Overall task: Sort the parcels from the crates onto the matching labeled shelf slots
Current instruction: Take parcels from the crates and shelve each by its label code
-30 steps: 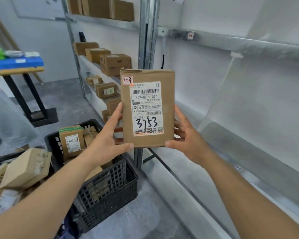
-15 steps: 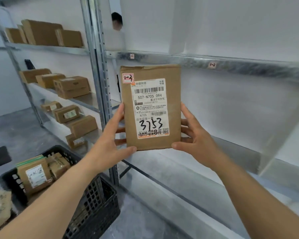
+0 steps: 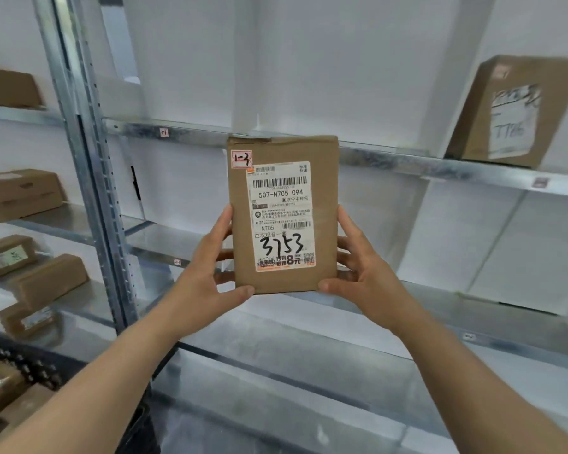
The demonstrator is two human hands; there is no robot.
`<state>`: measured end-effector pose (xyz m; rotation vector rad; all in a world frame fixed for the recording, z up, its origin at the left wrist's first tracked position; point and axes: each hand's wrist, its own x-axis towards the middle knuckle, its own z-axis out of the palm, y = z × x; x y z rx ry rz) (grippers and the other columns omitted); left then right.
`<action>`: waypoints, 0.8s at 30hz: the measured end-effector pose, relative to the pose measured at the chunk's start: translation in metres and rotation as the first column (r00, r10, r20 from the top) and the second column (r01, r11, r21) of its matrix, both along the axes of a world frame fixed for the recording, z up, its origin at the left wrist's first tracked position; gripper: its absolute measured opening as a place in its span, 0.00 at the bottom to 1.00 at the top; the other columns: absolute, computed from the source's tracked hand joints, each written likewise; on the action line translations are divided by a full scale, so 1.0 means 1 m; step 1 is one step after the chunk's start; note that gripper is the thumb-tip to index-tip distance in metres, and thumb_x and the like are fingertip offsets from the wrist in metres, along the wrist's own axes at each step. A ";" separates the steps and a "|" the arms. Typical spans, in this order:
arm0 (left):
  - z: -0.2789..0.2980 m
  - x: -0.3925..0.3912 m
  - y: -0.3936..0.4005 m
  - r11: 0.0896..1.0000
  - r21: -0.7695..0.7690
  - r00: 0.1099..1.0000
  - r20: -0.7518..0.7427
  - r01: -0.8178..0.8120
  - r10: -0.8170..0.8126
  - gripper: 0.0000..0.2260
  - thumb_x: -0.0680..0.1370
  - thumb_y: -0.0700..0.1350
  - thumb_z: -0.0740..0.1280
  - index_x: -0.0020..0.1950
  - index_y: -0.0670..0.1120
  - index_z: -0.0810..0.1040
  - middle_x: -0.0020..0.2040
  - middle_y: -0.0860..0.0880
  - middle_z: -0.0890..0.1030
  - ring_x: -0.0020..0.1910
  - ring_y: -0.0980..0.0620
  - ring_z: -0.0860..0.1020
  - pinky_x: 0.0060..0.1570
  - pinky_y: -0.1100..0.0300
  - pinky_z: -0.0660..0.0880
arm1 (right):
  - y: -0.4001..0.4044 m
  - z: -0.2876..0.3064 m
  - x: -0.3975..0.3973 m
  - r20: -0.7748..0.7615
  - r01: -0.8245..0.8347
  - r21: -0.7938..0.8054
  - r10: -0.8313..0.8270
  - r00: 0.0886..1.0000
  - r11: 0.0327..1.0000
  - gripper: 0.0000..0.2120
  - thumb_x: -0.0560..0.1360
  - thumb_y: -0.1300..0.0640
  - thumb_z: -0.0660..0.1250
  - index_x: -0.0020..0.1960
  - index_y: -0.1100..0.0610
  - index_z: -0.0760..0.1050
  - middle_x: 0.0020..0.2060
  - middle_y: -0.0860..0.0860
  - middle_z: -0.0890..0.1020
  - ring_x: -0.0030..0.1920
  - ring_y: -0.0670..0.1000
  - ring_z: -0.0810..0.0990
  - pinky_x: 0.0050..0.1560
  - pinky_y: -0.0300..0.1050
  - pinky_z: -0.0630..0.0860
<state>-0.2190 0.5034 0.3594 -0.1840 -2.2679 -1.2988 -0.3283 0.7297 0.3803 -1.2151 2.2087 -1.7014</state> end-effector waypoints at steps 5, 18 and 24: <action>0.013 -0.013 0.021 0.999 -0.032 0.999 -0.030 0.034 -0.035 0.51 0.71 0.34 0.73 0.69 0.74 0.42 0.69 0.69 0.58 0.63 0.69 0.68 0.51 0.72 0.74 | 0.030 0.012 0.001 -0.037 0.052 -0.022 -0.053 0.998 0.998 0.51 0.70 0.72 0.70 0.69 0.27 0.52 0.65 0.43 0.71 0.64 0.43 0.74 0.54 0.40 0.78; 0.038 -0.093 0.166 0.980 -0.078 0.979 -0.072 0.185 -0.191 0.50 0.71 0.34 0.73 0.70 0.71 0.43 0.69 0.66 0.59 0.62 0.66 0.69 0.51 0.73 0.73 | 0.186 0.033 -0.039 -0.123 0.208 -0.046 -0.212 0.969 0.977 0.50 0.70 0.71 0.71 0.70 0.26 0.51 0.66 0.45 0.71 0.65 0.47 0.74 0.59 0.49 0.77; 0.054 -0.156 0.268 0.966 -0.119 0.966 -0.094 0.231 -0.243 0.50 0.71 0.35 0.73 0.71 0.69 0.42 0.68 0.69 0.58 0.62 0.68 0.69 0.49 0.76 0.72 | 0.292 0.047 -0.083 -0.128 0.276 -0.083 -0.285 0.950 0.957 0.50 0.70 0.71 0.71 0.67 0.24 0.53 0.65 0.44 0.72 0.64 0.46 0.74 0.59 0.47 0.77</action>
